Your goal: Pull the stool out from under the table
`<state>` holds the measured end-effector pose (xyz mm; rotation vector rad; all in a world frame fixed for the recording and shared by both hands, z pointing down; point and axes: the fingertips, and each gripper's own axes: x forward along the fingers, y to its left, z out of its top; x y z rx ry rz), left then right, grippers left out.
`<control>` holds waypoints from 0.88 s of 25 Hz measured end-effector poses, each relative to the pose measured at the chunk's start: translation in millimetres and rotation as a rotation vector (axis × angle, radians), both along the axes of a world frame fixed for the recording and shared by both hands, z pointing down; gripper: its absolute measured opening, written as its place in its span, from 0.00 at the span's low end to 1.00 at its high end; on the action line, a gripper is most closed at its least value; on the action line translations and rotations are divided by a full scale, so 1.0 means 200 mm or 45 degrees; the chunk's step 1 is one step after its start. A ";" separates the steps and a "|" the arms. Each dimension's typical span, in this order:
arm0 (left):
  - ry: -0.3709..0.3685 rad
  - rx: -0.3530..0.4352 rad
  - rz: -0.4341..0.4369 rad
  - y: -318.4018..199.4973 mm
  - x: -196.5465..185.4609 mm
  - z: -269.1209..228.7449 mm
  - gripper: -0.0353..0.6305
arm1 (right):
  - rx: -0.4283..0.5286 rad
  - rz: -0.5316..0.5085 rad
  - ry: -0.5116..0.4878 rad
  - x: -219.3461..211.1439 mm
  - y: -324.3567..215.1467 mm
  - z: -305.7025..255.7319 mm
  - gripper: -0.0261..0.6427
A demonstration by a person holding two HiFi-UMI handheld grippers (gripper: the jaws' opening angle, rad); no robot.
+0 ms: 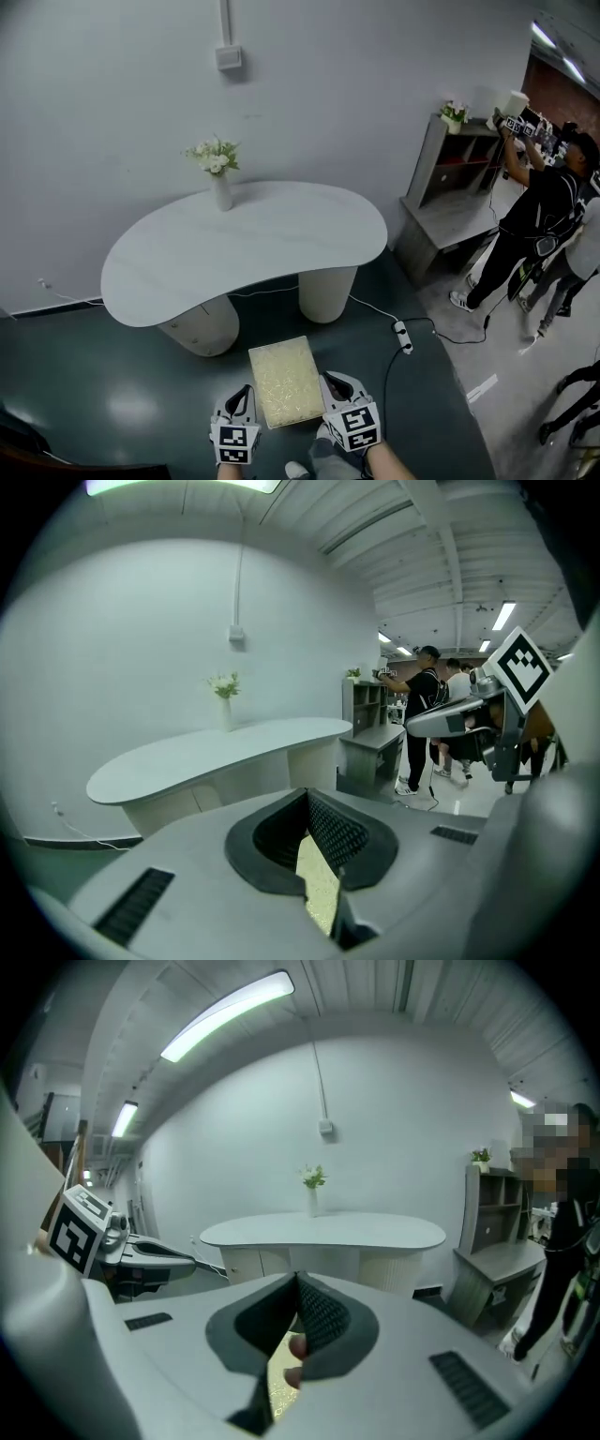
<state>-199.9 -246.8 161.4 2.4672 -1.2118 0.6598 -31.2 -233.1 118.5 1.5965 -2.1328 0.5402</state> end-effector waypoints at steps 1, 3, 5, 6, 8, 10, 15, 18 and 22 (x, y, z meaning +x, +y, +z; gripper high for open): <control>-0.002 0.011 0.000 0.00 -0.01 -0.04 0.07 | 0.011 -0.007 -0.002 -0.01 0.00 -0.04 0.13; -0.005 0.042 0.001 0.00 -0.03 -0.12 0.07 | 0.043 -0.017 -0.007 -0.02 0.00 -0.13 0.13; 0.001 0.079 -0.003 -0.02 -0.04 -0.20 0.07 | 0.080 -0.023 -0.002 -0.03 -0.01 -0.21 0.13; 0.000 0.097 -0.004 -0.02 -0.05 -0.24 0.07 | 0.095 -0.025 0.003 -0.04 -0.01 -0.25 0.13; -0.009 0.132 0.000 -0.03 -0.05 -0.32 0.07 | 0.118 -0.024 0.011 -0.04 -0.01 -0.32 0.13; -0.003 0.171 -0.001 -0.04 -0.05 -0.41 0.07 | 0.140 -0.022 0.024 -0.04 0.00 -0.39 0.13; 0.024 0.243 -0.023 -0.04 -0.06 -0.59 0.07 | 0.195 -0.020 0.037 -0.03 0.02 -0.54 0.13; 0.040 0.273 -0.039 -0.02 -0.07 -0.68 0.07 | 0.227 -0.021 0.047 -0.03 0.03 -0.62 0.13; 0.050 0.302 -0.054 0.01 -0.11 -0.76 0.07 | 0.260 -0.021 0.056 -0.07 0.06 -0.72 0.13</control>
